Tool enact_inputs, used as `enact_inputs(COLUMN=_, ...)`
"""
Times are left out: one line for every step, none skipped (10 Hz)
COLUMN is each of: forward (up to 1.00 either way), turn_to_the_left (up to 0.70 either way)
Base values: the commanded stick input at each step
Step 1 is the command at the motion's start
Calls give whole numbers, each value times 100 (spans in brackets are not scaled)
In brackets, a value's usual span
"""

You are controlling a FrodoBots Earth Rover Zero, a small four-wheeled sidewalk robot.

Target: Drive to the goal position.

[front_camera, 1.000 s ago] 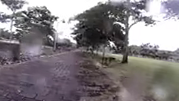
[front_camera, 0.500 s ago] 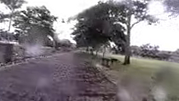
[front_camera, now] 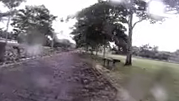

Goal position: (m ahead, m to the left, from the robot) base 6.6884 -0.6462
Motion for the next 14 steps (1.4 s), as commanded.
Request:
enact_inputs(forward=70, turn_to_the_left=12)
enact_inputs(forward=70, turn_to_the_left=0)
enact_inputs(forward=70, turn_to_the_left=0)
enact_inputs(forward=70, turn_to_the_left=0)
enact_inputs(forward=70, turn_to_the_left=0)
enact_inputs(forward=70, turn_to_the_left=0)
enact_inputs(forward=70, turn_to_the_left=0)
enact_inputs(forward=70, turn_to_the_left=0)
enact_inputs(forward=70, turn_to_the_left=0)
enact_inputs(forward=70, turn_to_the_left=0)
enact_inputs(forward=70, turn_to_the_left=0)
enact_inputs(forward=70, turn_to_the_left=0)
enact_inputs(forward=70, turn_to_the_left=0)
enact_inputs(forward=70, turn_to_the_left=0)
